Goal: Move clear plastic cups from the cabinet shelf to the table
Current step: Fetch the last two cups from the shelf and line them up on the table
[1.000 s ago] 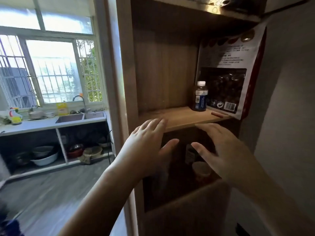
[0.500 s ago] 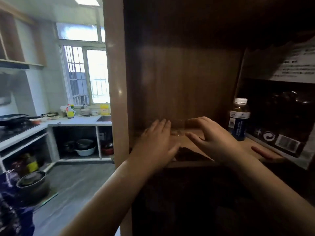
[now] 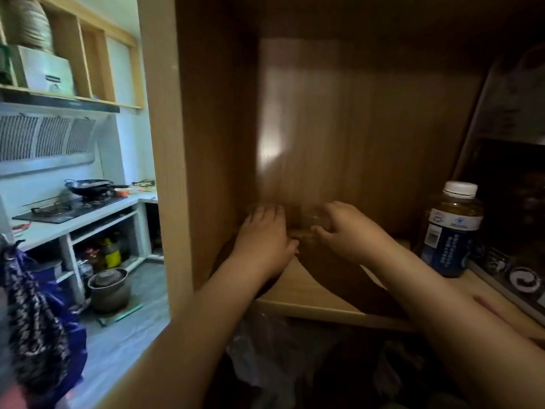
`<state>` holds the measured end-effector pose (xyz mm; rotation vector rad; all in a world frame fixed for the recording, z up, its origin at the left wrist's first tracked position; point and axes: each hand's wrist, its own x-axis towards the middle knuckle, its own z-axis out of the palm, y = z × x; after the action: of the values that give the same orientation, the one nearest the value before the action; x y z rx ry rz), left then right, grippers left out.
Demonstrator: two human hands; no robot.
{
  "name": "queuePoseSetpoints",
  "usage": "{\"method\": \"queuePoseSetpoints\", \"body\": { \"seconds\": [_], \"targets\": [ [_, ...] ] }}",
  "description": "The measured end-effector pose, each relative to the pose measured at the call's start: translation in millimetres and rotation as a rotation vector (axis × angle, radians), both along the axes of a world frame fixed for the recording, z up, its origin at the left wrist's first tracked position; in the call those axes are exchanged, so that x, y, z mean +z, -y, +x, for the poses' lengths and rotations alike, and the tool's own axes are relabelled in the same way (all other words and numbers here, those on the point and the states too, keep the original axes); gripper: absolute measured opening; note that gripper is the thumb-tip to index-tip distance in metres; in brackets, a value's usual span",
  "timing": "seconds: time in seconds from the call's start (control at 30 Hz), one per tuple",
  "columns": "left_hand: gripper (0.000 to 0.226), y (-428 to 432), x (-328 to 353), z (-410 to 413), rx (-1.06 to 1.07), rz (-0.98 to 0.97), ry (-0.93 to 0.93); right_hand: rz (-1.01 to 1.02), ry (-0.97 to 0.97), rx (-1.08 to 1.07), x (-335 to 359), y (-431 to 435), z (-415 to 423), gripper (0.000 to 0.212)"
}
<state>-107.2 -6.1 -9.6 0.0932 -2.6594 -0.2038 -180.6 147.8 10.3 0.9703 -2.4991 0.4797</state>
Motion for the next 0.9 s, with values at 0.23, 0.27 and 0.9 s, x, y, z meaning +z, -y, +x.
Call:
{"method": "queuePoseSetpoints", "body": {
  "seconds": [0.23, 0.27, 0.9],
  "targets": [
    [0.046, 2, 6, -4, 0.017, 0.038, -0.039, 0.032, -0.015, 0.104, 0, 3, -4, 0.034],
    [0.042, 1, 6, -4, 0.011, 0.038, -0.06, 0.025, -0.026, 0.125, 1, 2, -3, 0.027],
    [0.009, -11, 11, 50, -0.201, 0.004, -0.248, -0.106, -0.114, 0.192, -4, -55, 55, 0.006]
  ]
}}
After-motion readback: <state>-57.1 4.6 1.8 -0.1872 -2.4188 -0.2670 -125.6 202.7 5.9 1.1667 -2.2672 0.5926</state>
